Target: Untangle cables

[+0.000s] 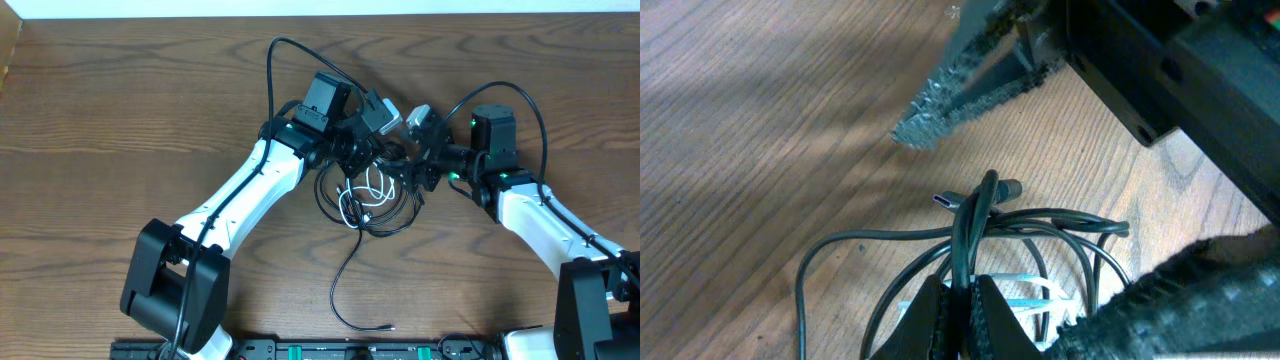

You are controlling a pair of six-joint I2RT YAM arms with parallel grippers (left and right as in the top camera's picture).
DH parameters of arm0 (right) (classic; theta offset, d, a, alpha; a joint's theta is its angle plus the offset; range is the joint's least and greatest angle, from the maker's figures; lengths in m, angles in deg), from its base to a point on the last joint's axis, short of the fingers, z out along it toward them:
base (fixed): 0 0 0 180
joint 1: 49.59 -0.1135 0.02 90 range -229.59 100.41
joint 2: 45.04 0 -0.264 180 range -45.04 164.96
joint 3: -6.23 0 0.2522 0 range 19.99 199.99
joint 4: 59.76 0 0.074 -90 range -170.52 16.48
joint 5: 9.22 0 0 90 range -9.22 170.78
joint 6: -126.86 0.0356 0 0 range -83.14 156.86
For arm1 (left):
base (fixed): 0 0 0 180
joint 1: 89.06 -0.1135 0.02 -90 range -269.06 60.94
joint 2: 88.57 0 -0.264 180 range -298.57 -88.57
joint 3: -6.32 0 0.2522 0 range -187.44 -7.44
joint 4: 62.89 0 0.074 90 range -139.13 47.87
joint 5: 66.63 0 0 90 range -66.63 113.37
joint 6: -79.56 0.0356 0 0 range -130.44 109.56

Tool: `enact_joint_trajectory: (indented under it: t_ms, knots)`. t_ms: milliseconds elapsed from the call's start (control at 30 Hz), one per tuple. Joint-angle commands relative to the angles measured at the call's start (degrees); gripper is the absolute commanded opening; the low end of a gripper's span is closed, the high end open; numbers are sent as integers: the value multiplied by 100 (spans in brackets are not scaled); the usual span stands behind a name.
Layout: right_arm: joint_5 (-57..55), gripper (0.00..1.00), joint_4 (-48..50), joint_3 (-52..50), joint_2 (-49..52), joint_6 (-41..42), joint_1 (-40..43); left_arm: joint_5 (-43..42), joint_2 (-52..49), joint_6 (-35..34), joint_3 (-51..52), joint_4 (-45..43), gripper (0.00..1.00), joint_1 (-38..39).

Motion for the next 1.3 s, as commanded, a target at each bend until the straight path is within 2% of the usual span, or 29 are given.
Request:
enact_joint_trajectory:
  t_ms: [0,67,267,433,567,733,1000,1167,1267]
  knots:
    - [92,94,-4,20,-52,28,-61,-9,136,33,0,-15,8,11]
    - [52,99,-7,20,-52,26,-61,42,136,33,0,-13,7,11]
    - [-542,99,37,20,-52,103,-48,745,136,-9,0,103,8,0]
    - [-1360,99,232,20,-52,647,-48,761,136,-7,0,293,7,-11]
    - [-1502,99,455,20,-52,780,-48,741,136,-9,0,337,7,-11]
    - [-2315,99,442,17,-52,1128,-20,330,138,-7,0,337,8,-11]
    - [-2328,99,483,20,-52,1117,256,-33,138,-2,0,376,8,-11]
    - [-2024,99,372,20,-50,553,455,-835,138,179,-2,356,8,-11]
    - [-1408,99,319,20,-50,153,564,-1279,138,258,-2,352,8,-11]
